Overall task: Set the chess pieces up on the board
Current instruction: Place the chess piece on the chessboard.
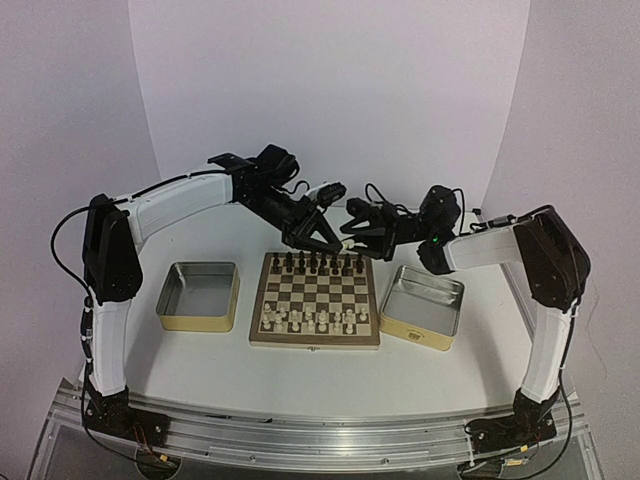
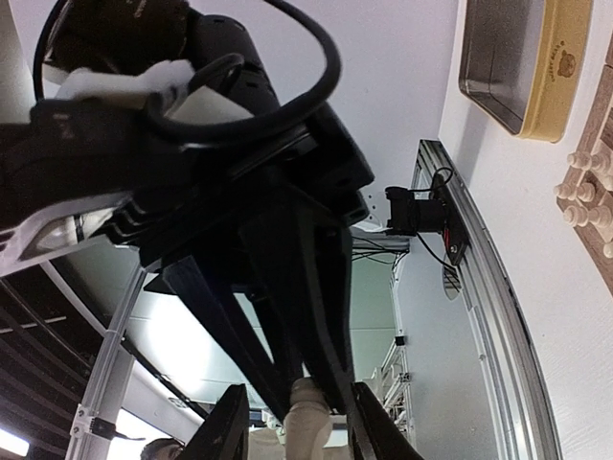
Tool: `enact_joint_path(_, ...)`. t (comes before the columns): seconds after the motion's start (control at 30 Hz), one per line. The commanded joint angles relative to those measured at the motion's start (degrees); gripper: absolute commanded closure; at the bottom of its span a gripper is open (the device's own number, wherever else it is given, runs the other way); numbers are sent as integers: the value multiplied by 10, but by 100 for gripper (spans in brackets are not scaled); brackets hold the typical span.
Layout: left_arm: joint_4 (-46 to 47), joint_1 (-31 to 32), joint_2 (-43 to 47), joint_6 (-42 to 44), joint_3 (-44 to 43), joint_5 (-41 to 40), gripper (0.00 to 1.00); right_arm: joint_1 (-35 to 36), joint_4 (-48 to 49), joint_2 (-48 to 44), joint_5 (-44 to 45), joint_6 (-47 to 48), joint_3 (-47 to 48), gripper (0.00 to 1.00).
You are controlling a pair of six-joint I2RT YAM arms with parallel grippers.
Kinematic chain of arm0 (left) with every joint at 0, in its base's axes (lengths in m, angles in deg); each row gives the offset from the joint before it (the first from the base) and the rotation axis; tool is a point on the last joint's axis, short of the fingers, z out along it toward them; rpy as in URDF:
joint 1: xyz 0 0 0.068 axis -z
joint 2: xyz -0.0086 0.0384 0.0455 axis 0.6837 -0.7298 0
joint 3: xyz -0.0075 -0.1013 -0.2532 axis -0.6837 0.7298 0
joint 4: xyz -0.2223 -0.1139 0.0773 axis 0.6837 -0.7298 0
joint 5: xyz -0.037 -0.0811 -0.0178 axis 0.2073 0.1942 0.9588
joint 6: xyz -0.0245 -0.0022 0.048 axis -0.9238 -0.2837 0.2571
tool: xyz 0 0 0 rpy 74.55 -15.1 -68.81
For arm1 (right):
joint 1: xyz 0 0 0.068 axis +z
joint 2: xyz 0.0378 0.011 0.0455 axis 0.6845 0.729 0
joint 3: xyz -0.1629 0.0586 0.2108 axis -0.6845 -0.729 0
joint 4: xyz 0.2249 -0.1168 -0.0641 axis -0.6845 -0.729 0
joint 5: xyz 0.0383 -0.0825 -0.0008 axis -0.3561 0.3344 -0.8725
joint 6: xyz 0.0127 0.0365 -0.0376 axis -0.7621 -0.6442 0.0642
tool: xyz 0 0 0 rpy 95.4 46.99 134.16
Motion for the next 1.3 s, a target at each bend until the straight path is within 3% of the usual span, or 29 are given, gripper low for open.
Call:
enact_joint_path(0.0,-14,-3,25,18,-19,3,100,-2,159,-12,-5,-69,3,66)
enact_joint_path(0.4,-13,-15,32,21,-14,-1,100,-7,159,-38,-29,-63,-28,66)
enact_joint_path(0.87,-9,-15,27,16,-7,4,100,-2,159,-30,-35,-66,5,70)
enact_joint_path(1.27,-8,-15,21,14,-11,7,100,8,159,-7,-46,-74,29,80)
